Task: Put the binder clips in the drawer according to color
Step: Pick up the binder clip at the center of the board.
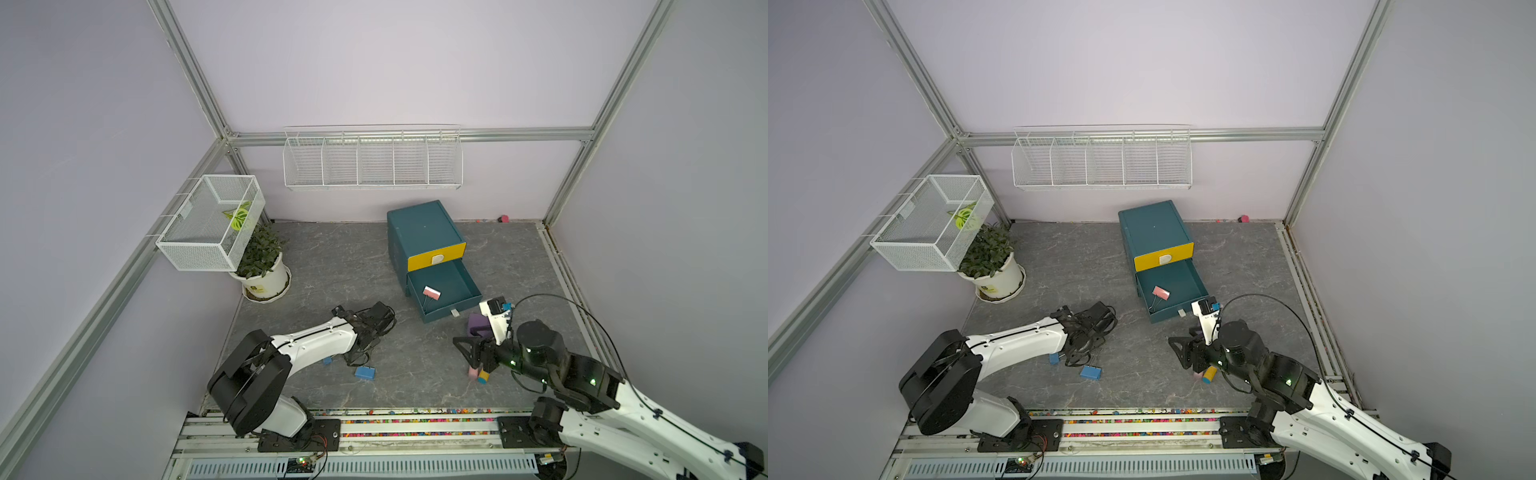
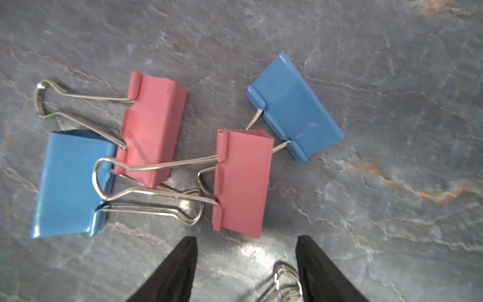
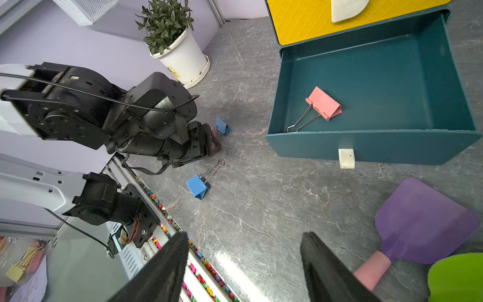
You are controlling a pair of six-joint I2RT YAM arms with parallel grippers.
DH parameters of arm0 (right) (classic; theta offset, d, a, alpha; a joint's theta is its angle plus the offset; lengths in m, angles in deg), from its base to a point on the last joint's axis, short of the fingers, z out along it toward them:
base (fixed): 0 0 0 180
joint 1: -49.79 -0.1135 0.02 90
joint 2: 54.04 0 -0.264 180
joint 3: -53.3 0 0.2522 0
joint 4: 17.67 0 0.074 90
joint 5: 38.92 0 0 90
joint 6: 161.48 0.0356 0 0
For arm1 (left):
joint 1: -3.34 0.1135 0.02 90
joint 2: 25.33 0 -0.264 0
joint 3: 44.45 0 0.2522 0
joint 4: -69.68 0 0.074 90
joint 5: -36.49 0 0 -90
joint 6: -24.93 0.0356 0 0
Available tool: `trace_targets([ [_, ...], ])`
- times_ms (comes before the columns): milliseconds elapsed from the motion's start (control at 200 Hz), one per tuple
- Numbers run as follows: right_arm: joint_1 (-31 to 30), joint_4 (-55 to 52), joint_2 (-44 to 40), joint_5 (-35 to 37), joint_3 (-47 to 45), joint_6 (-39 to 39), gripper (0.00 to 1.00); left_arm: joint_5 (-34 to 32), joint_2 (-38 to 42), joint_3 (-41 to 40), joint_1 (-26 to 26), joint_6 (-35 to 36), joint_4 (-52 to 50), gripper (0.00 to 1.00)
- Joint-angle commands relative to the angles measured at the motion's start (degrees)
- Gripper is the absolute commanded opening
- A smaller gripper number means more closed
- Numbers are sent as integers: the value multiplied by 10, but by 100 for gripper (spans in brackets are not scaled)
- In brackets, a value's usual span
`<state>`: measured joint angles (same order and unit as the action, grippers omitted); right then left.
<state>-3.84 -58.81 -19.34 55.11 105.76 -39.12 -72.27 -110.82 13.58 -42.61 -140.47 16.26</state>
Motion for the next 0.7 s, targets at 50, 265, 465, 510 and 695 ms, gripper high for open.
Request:
trace_targets([
  [50, -3, 16, -3, -1, -13, 10, 74, -27, -4, -3, 6, 26, 16, 62],
  [265, -3, 15, -2, 0, -14, 10, 74, -35, -14, -6, 11, 31, 13, 58],
  [465, -3, 15, -2, 0, -15, 11, 74, -44, -26, 0, 12, 38, 10, 54],
  [510, -3, 14, -2, 0, -14, 11, 74, -46, -30, 2, 12, 40, 11, 53],
  [695, -3, 12, -4, 2, -14, 12, 74, -54, -38, 4, 13, 43, 15, 46],
])
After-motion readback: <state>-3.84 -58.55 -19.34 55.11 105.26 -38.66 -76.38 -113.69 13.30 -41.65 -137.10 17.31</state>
